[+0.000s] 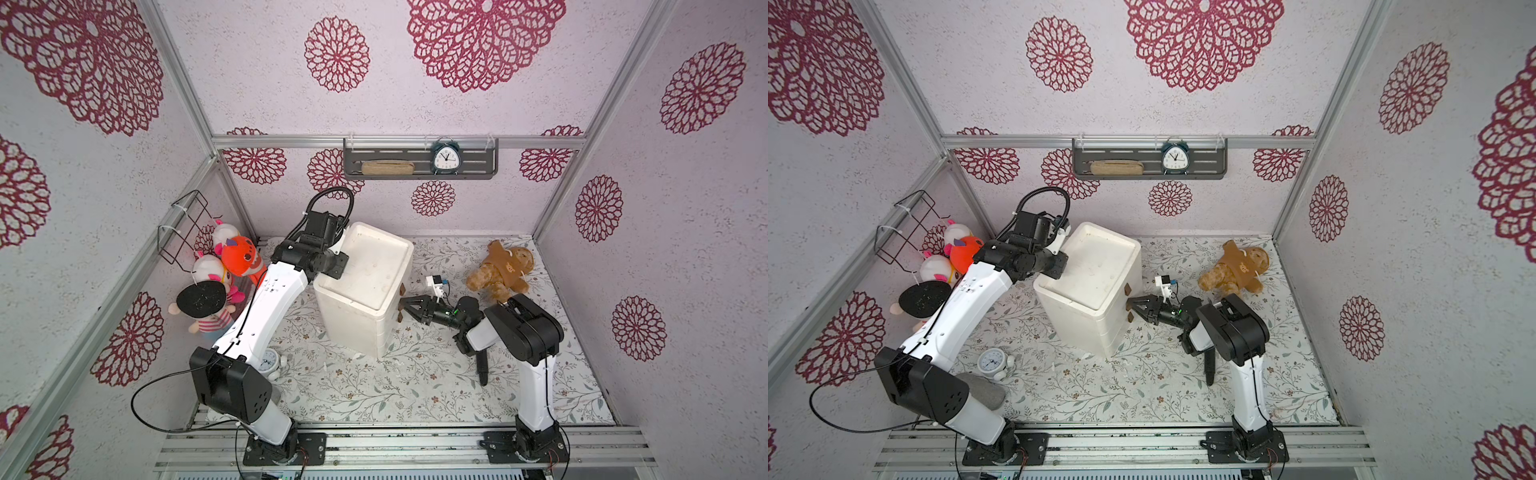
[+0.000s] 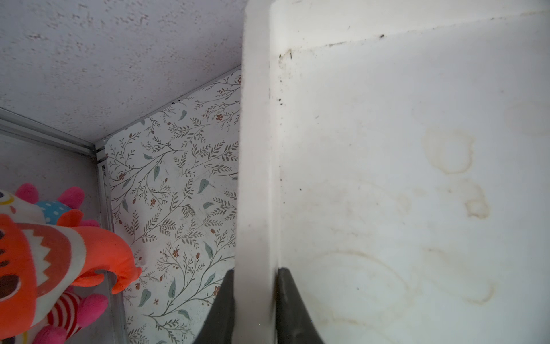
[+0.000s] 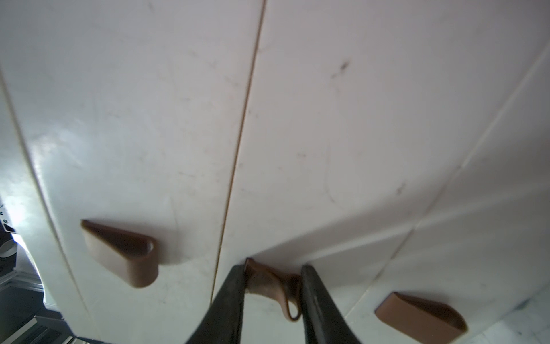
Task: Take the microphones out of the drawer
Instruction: Open the drawer in the storage box.
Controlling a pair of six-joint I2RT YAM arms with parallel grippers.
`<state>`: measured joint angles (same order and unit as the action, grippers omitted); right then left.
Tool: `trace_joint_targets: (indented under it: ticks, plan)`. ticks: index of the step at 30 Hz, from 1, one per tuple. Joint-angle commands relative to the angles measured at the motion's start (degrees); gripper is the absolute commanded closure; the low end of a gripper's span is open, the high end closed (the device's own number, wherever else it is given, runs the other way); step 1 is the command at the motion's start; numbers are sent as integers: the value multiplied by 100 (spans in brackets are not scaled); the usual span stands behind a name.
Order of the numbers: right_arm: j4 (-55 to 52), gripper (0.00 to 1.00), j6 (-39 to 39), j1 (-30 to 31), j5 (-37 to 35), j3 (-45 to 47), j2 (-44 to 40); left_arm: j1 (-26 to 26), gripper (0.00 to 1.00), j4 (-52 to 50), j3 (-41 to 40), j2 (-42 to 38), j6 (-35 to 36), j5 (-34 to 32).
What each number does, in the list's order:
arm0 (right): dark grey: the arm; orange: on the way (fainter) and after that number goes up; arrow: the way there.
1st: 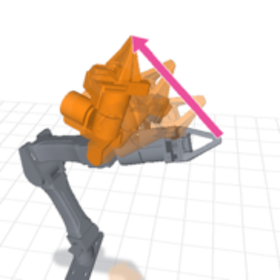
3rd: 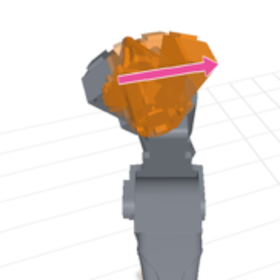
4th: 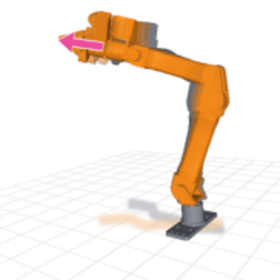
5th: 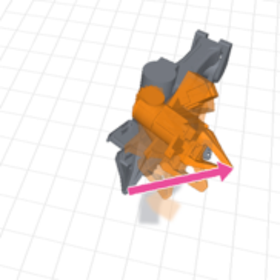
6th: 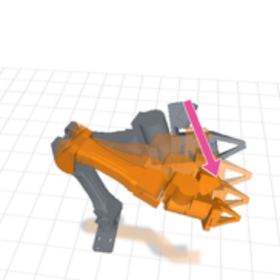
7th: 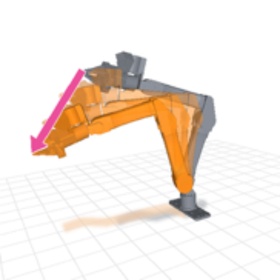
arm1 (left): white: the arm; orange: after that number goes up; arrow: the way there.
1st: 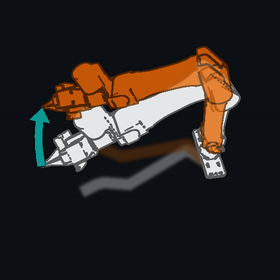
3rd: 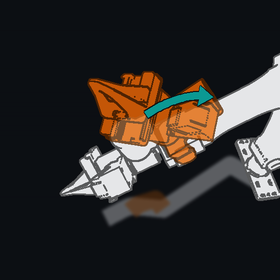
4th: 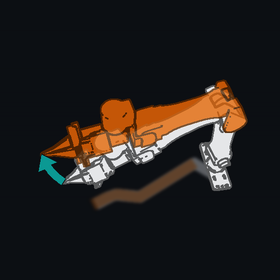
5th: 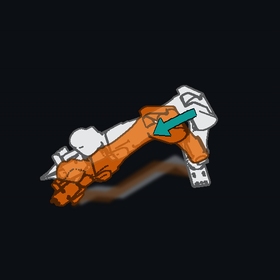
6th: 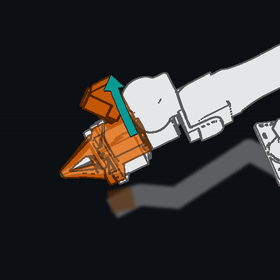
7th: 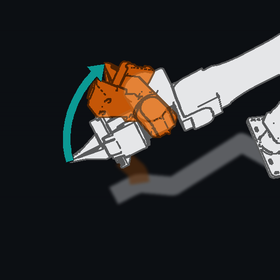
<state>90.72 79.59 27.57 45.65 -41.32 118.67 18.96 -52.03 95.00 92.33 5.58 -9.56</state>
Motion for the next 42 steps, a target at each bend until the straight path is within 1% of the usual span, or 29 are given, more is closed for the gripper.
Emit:
trace_joint_targets:
  ticks: [1,4,7,10,18,22,27,30,34,40,42]
  plan:
    - [570,71,4,249,320,19,-300,67,99,-162,-148,432,402,-389]
    - [570,76,24,264,346,8,-333,58,99,-180,-114,452,395,-384]
    - [570,76,39,275,400,6,-374,61,99,-179,-105,452,403,-397]
    - [570,71,19,302,445,28,-393,63,99,-181,-110,443,408,-406]
    - [570,63,12,352,533,-32,-354,61,99,-190,-56,487,404,-371]
    - [566,54,22,348,564,-60,-267,55,99,-198,-48,487,407,-371]
    - [565,52,6,350,564,-66,-140,58,99,-194,-53,487,408,-371]
    - [570,56,-26,354,568,-43,-82,62,99,-194,-69,479,402,-379]
    - [570,71,-69,345,575,24,-50,58,99,-196,-71,487,402,-380]
    - [570,84,-131,345,612,131,-149,63,99,-191,-74,496,398,-371]
    - [570,87,-137,345,612,164,-160,63,99,-186,-77,496,393,-371]
